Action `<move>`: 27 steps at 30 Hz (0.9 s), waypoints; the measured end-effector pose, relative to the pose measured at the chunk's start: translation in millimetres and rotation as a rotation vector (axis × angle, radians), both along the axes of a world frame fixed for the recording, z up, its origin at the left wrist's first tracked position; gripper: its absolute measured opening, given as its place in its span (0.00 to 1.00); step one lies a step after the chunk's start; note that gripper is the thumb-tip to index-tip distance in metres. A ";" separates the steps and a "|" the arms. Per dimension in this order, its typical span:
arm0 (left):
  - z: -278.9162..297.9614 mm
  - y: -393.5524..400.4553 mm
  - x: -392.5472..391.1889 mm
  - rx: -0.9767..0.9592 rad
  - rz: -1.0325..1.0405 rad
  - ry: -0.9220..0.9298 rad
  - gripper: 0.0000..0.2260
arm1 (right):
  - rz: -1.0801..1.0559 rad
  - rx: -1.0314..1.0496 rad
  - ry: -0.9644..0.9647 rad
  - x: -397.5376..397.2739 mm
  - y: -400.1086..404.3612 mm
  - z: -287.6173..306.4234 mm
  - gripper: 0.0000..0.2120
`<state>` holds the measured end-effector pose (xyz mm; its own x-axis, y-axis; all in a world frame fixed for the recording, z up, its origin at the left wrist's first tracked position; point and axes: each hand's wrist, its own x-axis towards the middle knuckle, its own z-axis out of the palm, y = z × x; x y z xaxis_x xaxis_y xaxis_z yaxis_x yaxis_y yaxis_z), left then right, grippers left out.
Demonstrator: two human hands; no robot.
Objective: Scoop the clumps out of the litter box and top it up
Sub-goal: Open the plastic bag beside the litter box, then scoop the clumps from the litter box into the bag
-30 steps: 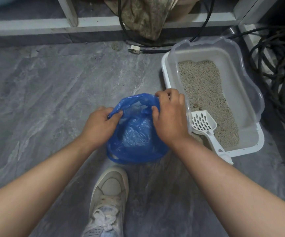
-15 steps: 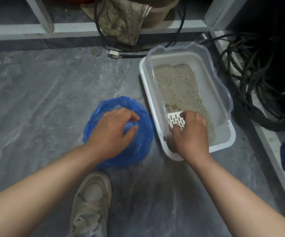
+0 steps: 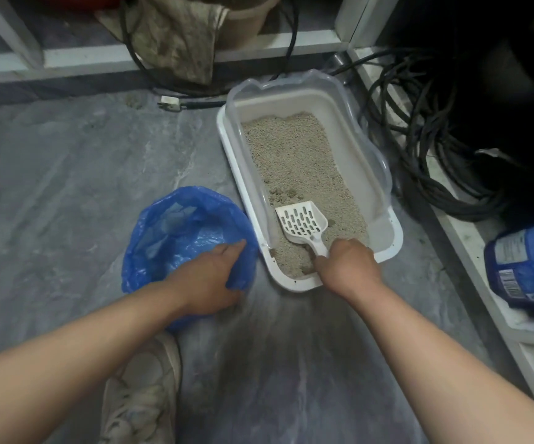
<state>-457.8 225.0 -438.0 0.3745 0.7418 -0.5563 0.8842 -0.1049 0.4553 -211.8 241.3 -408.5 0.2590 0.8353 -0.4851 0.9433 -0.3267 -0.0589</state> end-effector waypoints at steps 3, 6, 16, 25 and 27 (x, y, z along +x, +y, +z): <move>-1.8 1.8 1.1 -0.035 0.059 0.012 0.45 | -0.028 0.021 0.062 4.4 2.6 8.6 0.15; -0.3 -0.7 5.8 -0.026 0.076 0.034 0.44 | 0.005 0.039 0.045 16.7 10.3 28.8 0.11; 12.9 -15.1 18.6 0.388 0.304 -0.281 0.24 | 0.172 0.143 -0.077 46.1 47.5 97.6 0.09; 25.8 30.1 23.4 0.708 -0.276 -0.054 0.36 | 0.066 -0.073 -0.022 11.1 61.0 124.7 0.08; 24.5 30.9 23.3 0.699 -0.304 -0.029 0.34 | 0.078 -0.087 -0.029 1.4 69.0 122.8 0.08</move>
<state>-434.5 255.9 -413.5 0.6257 0.7799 0.0178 0.7591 -0.6140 0.2162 -210.4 310.3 -285.7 0.2100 0.8086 -0.5497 0.9669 -0.2553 -0.0061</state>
